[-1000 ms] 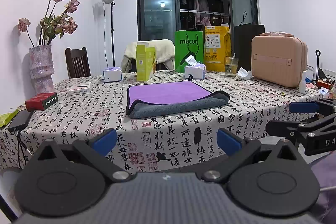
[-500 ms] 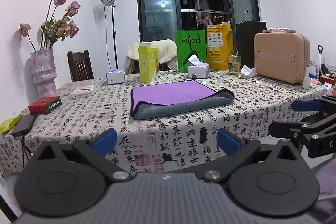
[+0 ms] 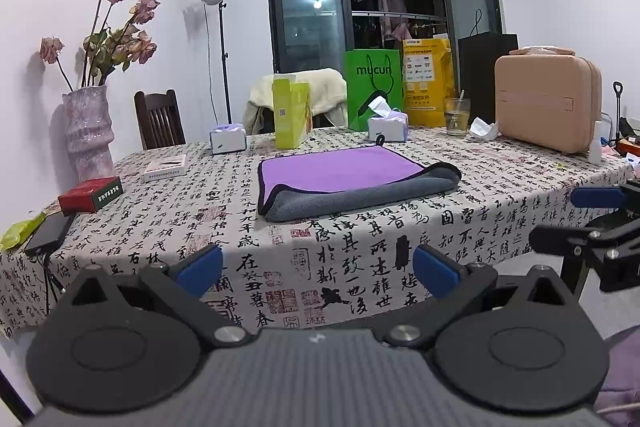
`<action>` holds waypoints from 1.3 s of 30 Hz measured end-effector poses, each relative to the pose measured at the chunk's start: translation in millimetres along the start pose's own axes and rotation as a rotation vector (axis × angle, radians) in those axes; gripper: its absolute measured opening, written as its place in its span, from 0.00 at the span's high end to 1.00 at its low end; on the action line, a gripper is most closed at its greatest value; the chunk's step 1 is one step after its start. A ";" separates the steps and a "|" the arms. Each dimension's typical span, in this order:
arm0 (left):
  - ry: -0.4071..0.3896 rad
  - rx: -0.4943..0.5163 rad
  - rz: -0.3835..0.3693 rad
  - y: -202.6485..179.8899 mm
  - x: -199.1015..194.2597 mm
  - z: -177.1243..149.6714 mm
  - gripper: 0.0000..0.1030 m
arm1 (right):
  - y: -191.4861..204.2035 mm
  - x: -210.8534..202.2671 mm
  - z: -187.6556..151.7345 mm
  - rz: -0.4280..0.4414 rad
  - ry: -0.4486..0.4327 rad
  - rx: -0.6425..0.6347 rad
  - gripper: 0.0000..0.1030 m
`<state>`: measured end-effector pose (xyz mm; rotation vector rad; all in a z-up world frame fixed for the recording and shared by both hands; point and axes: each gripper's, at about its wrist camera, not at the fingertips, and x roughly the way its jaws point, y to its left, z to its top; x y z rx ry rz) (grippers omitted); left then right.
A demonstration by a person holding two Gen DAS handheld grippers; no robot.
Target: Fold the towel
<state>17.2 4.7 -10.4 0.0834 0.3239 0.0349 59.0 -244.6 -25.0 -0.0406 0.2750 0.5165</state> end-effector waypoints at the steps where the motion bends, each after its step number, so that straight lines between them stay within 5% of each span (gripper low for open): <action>1: 0.003 0.002 -0.001 -0.2 1.6 0.1 0.00 | -1.7 0.5 0.3 -0.006 -0.003 0.004 0.00; 22: 0.084 -0.002 -0.004 1.7 59.2 10.5 0.00 | -50.2 39.1 6.0 -0.081 0.024 0.064 0.00; 39: 0.163 -0.020 -0.004 8.9 140.5 36.8 0.00 | -83.7 115.3 28.2 -0.075 0.085 0.094 0.00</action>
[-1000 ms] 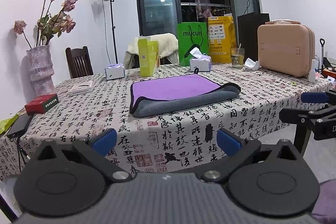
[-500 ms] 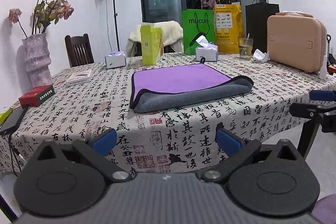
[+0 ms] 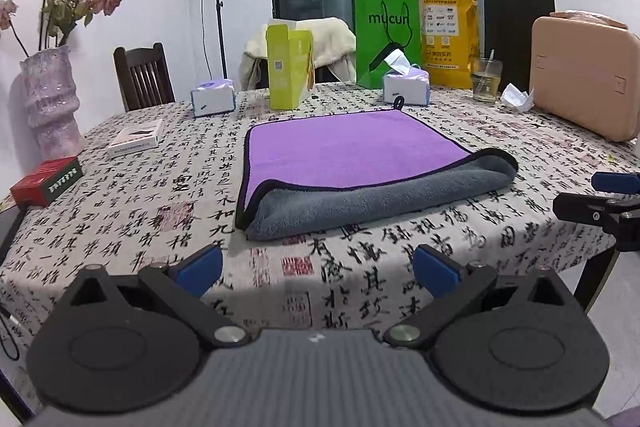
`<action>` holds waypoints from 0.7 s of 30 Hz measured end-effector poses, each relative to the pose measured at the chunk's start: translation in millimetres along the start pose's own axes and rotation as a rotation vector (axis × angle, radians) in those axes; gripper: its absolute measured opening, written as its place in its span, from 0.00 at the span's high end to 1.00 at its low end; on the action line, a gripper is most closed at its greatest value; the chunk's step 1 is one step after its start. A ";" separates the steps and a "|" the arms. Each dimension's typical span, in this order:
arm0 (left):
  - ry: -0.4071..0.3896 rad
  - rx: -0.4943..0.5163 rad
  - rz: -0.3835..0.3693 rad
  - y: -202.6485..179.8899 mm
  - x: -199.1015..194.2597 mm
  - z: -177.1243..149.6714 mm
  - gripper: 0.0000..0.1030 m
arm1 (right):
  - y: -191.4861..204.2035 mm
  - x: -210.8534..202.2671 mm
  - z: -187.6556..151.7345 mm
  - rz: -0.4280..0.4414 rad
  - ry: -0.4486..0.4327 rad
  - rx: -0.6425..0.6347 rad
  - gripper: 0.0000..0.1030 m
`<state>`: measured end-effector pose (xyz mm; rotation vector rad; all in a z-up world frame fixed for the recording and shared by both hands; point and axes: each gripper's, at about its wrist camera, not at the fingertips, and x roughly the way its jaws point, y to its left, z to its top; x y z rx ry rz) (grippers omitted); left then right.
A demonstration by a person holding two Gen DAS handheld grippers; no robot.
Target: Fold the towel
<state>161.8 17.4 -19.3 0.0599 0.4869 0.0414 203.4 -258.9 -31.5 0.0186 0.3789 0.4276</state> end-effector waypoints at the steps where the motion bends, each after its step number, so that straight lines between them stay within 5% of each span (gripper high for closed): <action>1: 0.003 0.000 -0.001 0.8 4.4 2.1 0.00 | -0.9 4.6 1.0 -0.001 0.004 0.003 0.00; 14: 0.033 -0.028 0.019 17.7 63.7 28.9 0.00 | -14.2 65.5 22.5 0.026 0.047 0.019 0.08; 19: 0.032 -0.023 -0.014 22.4 82.2 35.0 0.12 | -17.3 91.3 32.3 0.038 0.058 0.007 0.20; 21: 0.048 -0.031 -0.027 24.7 89.9 36.0 0.25 | -17.9 101.5 35.5 0.041 0.064 0.003 0.25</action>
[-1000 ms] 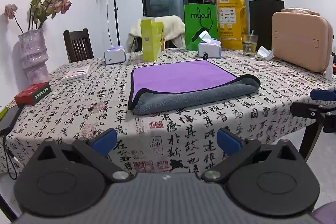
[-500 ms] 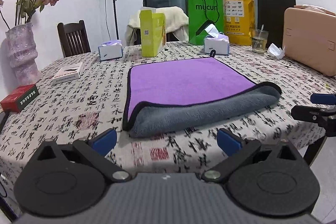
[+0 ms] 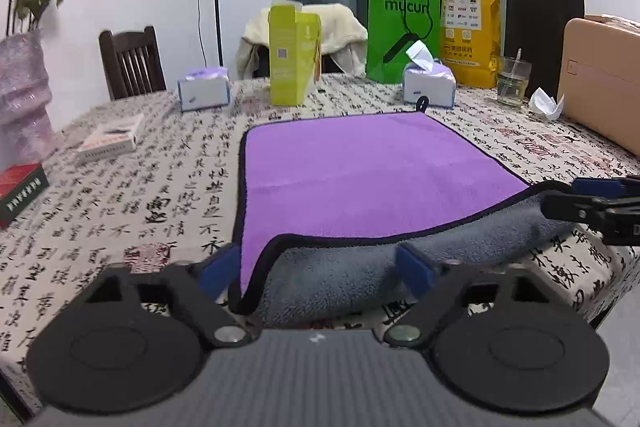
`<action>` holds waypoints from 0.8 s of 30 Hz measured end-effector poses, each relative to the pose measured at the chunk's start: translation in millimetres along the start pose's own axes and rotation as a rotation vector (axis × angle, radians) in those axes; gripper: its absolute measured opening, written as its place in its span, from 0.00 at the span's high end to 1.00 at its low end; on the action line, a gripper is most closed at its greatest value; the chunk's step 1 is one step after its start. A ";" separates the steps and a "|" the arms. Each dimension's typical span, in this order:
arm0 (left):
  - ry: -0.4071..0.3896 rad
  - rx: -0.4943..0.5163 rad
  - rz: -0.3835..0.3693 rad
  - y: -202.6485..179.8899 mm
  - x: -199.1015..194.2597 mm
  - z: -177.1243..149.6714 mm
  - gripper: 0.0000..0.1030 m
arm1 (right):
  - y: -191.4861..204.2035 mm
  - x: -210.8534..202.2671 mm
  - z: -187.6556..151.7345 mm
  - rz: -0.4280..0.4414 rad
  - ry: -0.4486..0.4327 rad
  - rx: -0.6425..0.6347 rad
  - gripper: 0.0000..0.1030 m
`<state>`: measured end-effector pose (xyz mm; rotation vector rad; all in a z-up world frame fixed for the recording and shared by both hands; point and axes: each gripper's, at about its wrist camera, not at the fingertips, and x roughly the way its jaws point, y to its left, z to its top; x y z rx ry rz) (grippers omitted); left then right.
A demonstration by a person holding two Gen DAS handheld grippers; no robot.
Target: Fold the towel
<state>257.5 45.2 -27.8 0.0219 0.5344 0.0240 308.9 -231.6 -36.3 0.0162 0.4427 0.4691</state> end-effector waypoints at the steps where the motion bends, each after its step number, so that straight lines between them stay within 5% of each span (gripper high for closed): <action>1: 0.011 -0.007 -0.009 1.4 3.8 0.2 0.28 | -0.5 4.2 1.1 0.002 0.002 0.000 0.28; 6: 0.040 -0.018 -0.026 4.8 13.9 -0.7 0.63 | -0.3 26.5 3.7 0.009 0.042 -0.010 0.55; 8: 0.039 -0.022 -0.039 5.8 13.6 -0.9 0.71 | 0.0 32.0 2.5 0.007 0.062 -0.020 0.74; 10: 0.039 -0.017 -0.037 6.3 12.8 -2.2 0.74 | 0.2 34.1 1.2 0.014 0.071 -0.032 0.82; 16: 0.040 -0.014 -0.051 8.0 13.6 -3.5 0.74 | 7.5 34.2 -2.0 0.019 0.066 -0.126 0.83; 20: 0.048 -0.003 -0.057 9.9 12.8 0.7 0.91 | 8.7 32.0 -5.3 0.022 0.046 -0.164 0.84; 24: 0.041 0.015 -0.039 9.4 10.8 5.2 0.94 | 13.8 31.3 -2.7 0.027 0.045 -0.190 0.95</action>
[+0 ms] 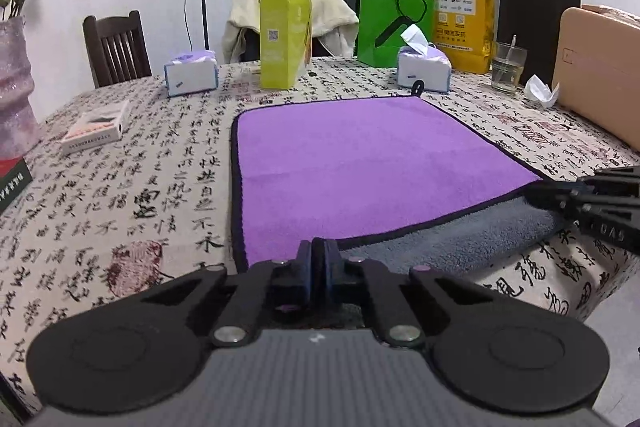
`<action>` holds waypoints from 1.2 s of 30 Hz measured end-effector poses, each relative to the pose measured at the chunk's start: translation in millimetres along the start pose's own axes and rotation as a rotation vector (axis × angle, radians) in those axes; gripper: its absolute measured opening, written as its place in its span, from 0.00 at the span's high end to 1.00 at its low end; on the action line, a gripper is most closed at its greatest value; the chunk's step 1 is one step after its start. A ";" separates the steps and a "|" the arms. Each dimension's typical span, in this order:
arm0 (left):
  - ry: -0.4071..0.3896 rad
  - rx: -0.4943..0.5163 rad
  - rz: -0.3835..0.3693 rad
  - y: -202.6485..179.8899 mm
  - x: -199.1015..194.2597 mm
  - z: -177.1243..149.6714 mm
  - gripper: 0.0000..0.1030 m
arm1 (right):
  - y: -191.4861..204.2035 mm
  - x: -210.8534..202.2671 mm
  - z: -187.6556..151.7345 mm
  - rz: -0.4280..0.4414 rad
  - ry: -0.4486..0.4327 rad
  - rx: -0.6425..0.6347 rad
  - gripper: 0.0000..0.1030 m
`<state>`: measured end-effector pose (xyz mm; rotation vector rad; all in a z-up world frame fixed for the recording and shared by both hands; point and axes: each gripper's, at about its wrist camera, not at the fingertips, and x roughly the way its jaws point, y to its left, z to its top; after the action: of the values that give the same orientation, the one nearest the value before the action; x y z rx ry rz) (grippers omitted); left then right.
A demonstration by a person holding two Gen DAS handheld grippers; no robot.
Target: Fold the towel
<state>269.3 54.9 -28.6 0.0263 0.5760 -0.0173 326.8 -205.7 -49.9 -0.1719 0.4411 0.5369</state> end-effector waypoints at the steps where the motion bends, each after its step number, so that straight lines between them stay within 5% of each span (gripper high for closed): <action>1: -0.004 0.004 0.000 0.3 -1.0 1.3 0.94 | -1.1 -1.4 2.0 -0.003 -0.010 0.013 0.95; 17: -0.123 0.033 0.044 3.2 7.8 49.4 0.94 | -22.3 5.0 51.8 0.009 -0.090 -0.002 0.95; 36: -0.121 0.087 0.051 20.6 70.4 111.5 0.94 | -59.0 68.7 115.1 0.042 -0.019 0.006 0.95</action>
<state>389.6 71.5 27.0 0.1232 0.4530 0.0055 452.2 -193.2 24.6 -0.1522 0.4287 0.5783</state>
